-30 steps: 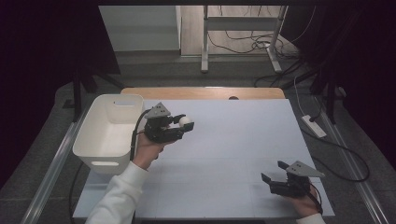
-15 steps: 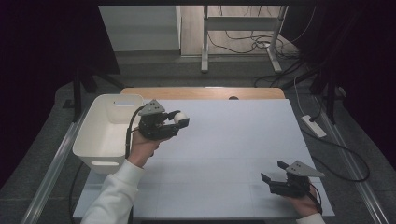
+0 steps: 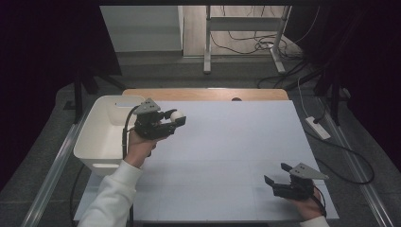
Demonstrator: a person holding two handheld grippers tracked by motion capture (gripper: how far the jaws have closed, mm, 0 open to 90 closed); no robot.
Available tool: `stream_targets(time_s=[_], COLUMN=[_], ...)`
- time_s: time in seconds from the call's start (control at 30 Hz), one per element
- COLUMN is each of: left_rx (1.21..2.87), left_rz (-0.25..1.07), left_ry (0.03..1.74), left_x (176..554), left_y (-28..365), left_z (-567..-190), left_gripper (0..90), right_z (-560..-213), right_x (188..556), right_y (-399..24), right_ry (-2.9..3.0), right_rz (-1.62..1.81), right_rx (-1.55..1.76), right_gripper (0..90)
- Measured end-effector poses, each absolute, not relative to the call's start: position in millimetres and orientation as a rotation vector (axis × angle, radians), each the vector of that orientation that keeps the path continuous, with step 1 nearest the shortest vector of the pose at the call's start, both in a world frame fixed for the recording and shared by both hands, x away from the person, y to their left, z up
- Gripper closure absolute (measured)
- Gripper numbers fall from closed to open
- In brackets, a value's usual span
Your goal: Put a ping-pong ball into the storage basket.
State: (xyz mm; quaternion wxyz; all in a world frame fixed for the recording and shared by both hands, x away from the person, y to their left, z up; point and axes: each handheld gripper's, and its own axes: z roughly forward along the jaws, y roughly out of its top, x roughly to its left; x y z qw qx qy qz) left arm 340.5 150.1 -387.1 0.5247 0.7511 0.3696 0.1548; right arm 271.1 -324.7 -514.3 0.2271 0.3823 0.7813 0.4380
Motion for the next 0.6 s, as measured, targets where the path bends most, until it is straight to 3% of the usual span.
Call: stream_targets(time_s=[0.6], left_rx=[1.775], left_rz=[0.415], left_ry=[0.934], left_x=[342.0], left_y=[166.6], left_z=[-384.3], left_gripper=[50.5], right_z=[-514.3], right_x=[271.4], right_y=[-324.5], right_ry=[2.155], right_rz=[1.200], right_rx=[1.049], right_gripper=[16.0])
